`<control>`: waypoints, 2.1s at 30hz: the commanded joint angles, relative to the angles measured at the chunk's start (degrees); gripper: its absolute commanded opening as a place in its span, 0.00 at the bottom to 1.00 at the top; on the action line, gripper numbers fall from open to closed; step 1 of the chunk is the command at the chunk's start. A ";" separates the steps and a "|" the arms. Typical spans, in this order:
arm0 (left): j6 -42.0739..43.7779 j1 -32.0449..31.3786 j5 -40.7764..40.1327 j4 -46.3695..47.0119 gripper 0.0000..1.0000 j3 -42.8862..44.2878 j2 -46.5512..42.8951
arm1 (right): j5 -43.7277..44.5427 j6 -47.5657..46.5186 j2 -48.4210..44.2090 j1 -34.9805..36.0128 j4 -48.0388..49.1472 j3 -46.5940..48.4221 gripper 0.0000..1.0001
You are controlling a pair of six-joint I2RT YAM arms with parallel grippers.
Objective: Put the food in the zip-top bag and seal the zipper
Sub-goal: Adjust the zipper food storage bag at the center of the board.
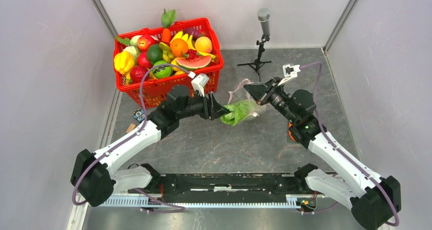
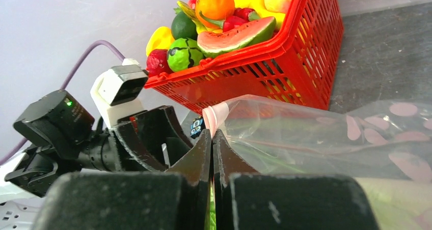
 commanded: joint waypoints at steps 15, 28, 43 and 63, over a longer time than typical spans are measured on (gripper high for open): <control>0.03 0.01 2.61 0.65 0.12 9.97 2.59 | 0.76 -5.36 0.97 0.70 -5.73 3.69 0.00; 2.50 -0.48 3.62 -1.59 0.02 14.29 9.04 | 0.84 -1.69 1.56 4.65 3.26 0.21 0.00; 0.48 -1.67 -8.70 39.67 0.02 -3.63 5.40 | -5.15 9.84 2.87 5.12 8.96 7.48 0.00; 8.51 0.20 1.16 14.73 0.39 4.14 6.91 | 4.33 9.78 -1.27 4.26 3.35 -5.92 0.00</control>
